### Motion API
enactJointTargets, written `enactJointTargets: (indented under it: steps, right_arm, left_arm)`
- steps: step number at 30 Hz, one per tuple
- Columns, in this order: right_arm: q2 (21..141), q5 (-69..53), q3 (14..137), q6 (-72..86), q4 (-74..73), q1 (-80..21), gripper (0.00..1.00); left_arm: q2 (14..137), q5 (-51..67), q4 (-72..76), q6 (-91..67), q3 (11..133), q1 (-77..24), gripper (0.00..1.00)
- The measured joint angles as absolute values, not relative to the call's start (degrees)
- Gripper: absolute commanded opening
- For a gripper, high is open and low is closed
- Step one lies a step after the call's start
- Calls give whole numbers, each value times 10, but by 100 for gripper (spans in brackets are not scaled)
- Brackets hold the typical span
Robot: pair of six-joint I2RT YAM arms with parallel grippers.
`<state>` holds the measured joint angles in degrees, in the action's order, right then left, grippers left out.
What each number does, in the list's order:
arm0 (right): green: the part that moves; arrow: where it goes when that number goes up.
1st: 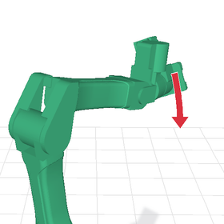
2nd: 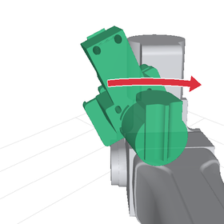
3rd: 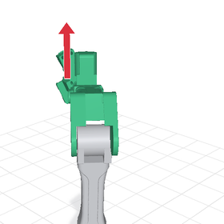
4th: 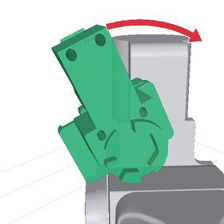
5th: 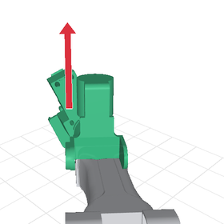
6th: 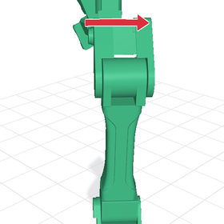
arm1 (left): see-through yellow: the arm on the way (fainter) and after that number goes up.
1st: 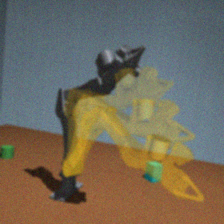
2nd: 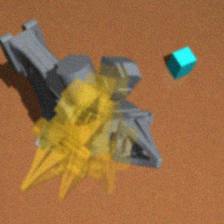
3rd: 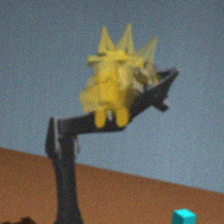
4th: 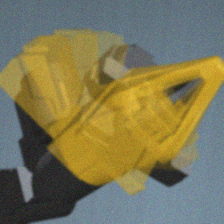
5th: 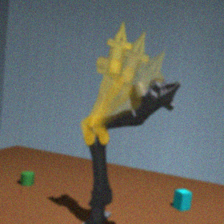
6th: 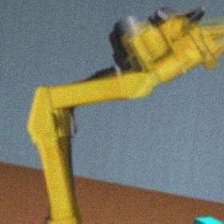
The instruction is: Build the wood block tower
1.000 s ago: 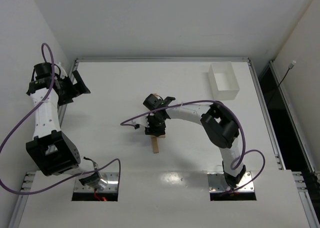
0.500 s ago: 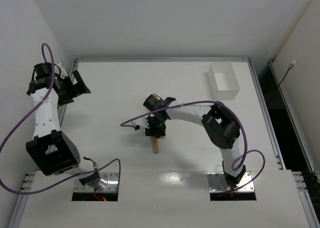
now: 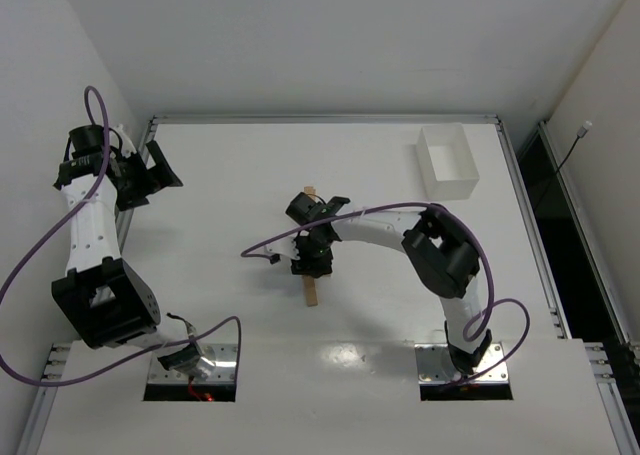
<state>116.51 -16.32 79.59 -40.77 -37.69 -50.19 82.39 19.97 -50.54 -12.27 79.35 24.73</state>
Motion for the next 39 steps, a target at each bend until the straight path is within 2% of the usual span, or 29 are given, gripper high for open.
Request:
enactJointTargets:
  steps: [3,7,22,24,28,35,39]
  right_arm:
    - [1165,-151,795,-408,-376,-508,45]
    - [1165,-139,795,-406,-369,-513,39]
    - [1180,-93,795,-390,-345,-515,39]
    - [1183,-91,795,-387,-345,-515,31]
    - [1183,-90,795,-381,-345,-515,0]
    - [1178,-90,795,-347,-352,-515,0]
    - [1154,-93,836,-268,-410,-515,0]
  left_arm:
    - [825,200,-505,-123,794,247,100]
    - [825,200,-506,-123,794,247,100]
    - [836,200,-505,-123,799,247,100]
    - [839,200,-506,-123,799,247,100]
    - [840,200,-506,-123,799,247,100]
    - [840,200,-508,-120,799,247,100]
    - [828,195,-505,-120,790,247,100]
